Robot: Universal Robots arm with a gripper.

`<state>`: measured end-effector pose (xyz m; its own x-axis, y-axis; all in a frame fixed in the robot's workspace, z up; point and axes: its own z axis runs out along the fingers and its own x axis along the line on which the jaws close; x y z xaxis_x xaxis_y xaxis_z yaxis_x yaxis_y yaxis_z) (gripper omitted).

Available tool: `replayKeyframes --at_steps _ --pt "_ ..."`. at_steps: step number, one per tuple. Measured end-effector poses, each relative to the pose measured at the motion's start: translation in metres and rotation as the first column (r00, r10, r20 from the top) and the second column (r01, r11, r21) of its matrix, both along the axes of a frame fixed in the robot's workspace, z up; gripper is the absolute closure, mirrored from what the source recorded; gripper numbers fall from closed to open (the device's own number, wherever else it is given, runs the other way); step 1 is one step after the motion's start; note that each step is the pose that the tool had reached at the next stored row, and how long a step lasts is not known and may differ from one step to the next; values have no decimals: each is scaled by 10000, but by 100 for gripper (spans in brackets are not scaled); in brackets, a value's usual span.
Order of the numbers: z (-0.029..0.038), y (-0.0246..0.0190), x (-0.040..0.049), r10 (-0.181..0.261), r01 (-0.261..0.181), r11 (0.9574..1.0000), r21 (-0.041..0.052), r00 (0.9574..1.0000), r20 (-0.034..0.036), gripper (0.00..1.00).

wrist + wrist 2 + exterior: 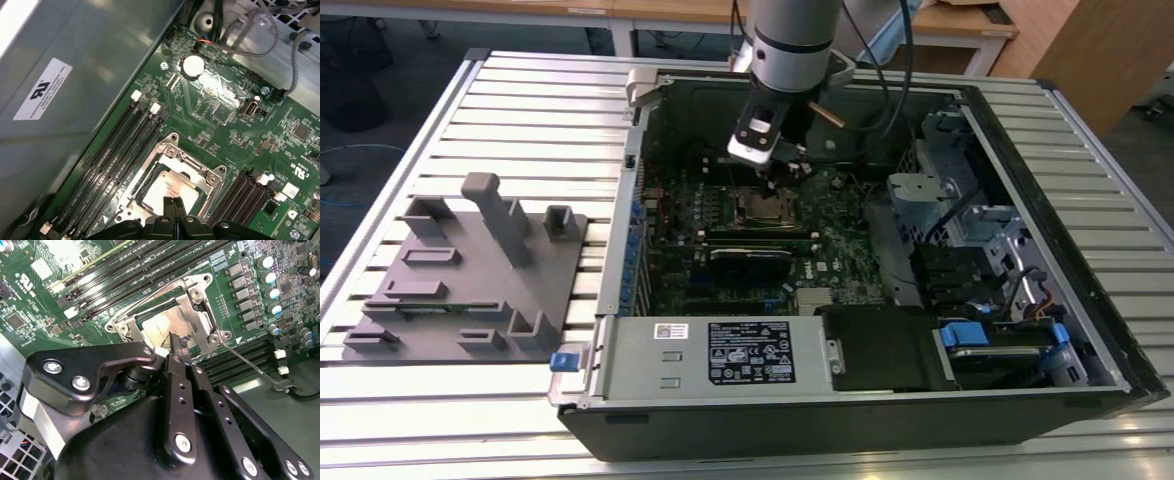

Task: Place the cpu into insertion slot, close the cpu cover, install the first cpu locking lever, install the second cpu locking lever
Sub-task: 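Close the cpu cover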

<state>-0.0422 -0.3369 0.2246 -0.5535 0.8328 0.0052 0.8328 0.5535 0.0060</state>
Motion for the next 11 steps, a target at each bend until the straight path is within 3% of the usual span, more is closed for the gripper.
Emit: replayKeyframes --at_steps 11 --pt "0 0 -4 206 -206 9998 1 9998 1 89"
